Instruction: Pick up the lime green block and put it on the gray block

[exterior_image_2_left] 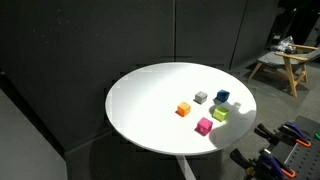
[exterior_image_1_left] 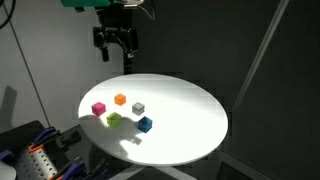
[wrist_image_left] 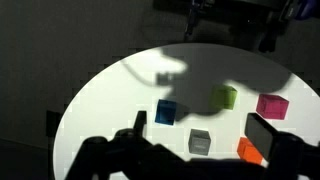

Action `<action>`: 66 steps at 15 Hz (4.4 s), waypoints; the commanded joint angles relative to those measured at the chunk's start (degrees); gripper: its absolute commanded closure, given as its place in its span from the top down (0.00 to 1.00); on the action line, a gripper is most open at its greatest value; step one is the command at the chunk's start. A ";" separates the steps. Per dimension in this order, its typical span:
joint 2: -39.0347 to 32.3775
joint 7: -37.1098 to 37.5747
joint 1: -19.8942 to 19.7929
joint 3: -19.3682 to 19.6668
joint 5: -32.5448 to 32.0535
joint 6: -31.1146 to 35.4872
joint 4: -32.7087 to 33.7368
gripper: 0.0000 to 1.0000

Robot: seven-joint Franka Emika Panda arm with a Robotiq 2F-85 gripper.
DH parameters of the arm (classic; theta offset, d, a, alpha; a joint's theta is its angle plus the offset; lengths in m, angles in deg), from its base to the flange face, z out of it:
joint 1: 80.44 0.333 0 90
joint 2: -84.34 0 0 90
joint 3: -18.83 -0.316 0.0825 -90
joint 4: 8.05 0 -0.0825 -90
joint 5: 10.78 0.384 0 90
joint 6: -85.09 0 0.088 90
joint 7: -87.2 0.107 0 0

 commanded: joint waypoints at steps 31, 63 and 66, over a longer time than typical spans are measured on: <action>-6.30 12.11 5.18 -8.41 3.23 8.04 0.19 1.00; -23.85 17.05 5.12 -9.65 9.88 25.43 -5.48 1.00; -26.45 17.23 5.12 -9.87 9.60 30.15 -6.22 1.00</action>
